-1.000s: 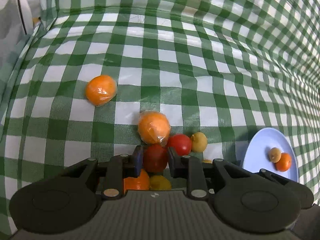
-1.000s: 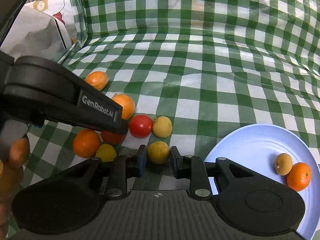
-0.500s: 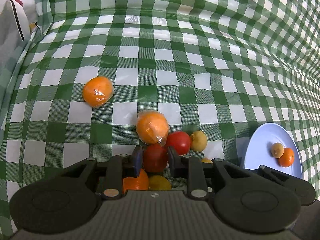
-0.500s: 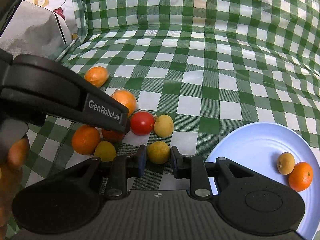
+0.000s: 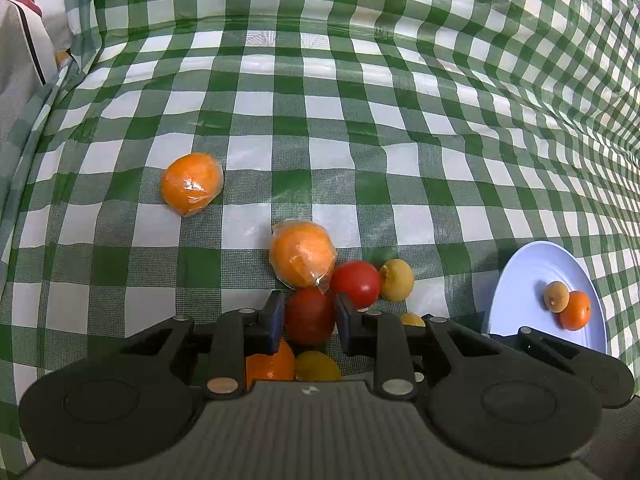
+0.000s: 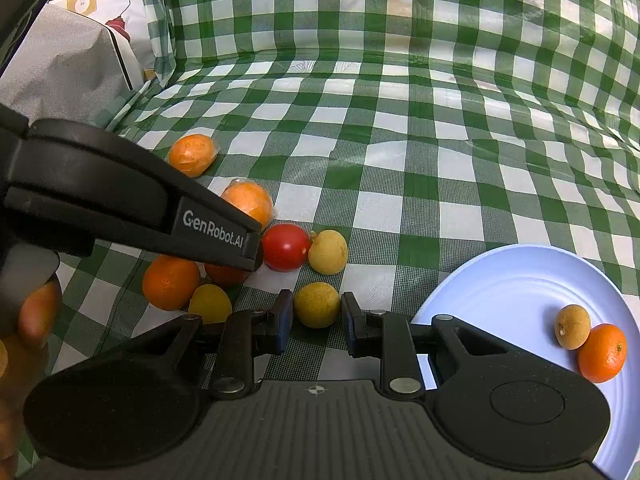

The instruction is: Organize fruits

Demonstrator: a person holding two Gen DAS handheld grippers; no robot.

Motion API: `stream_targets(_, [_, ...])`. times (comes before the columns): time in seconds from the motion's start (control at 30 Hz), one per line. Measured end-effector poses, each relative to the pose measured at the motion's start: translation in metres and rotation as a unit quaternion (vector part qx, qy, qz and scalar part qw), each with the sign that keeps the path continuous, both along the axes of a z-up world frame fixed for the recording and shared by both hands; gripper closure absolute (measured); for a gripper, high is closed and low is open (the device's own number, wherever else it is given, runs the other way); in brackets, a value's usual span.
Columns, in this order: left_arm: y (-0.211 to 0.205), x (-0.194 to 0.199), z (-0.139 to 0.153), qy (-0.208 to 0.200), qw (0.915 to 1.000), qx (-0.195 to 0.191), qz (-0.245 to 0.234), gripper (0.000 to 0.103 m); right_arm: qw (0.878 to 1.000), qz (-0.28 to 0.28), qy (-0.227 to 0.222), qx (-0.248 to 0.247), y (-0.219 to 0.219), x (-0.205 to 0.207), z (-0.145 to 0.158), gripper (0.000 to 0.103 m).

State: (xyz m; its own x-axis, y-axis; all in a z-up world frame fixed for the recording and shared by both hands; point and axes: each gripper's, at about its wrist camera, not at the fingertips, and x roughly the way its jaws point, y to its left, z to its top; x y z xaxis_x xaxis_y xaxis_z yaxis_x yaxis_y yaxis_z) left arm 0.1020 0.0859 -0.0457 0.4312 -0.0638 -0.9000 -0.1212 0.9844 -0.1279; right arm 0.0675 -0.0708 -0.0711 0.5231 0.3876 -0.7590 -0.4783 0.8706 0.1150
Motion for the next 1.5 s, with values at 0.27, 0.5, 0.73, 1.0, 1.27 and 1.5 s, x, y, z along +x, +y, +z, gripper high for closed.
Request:
stream_targets(0.27, [0.001, 0.002, 0.001, 0.000, 1.0000, -0.001, 0.001, 0.074, 1.000, -0.001, -0.001, 0.001, 0.000, 0.001, 0.000, 0.076])
stream_targets(0.5, [0.002, 0.001, 0.006, -0.014, 0.9999, 0.007, 0.008, 0.074, 1.000, -0.021, -0.014, 0.019, -0.005, 0.003, 0.008, 0.076])
stream_targets(0.73, [0.004, -0.004, 0.012, -0.029, 0.9994, 0.015, 0.008, 0.074, 0.999, -0.035, -0.025, 0.032, -0.013, 0.005, 0.013, 0.076])
stream_targets(1.0, [0.002, -0.005, 0.016, -0.048, 0.9985, 0.024, 0.009, 0.074, 0.997, -0.049, -0.037, 0.042, -0.016, 0.007, 0.017, 0.076])
stream_targets(1.27, [0.003, -0.007, 0.017, -0.060, 0.9979, 0.024, 0.008, 0.074, 0.996, -0.059, -0.047, 0.048, -0.021, 0.012, 0.021, 0.076])
stream_targets(1.5, [0.003, -0.007, 0.018, -0.067, 0.9974, 0.026, 0.011, 0.074, 0.995, -0.068, -0.060, 0.052, -0.026, 0.015, 0.025, 0.076])
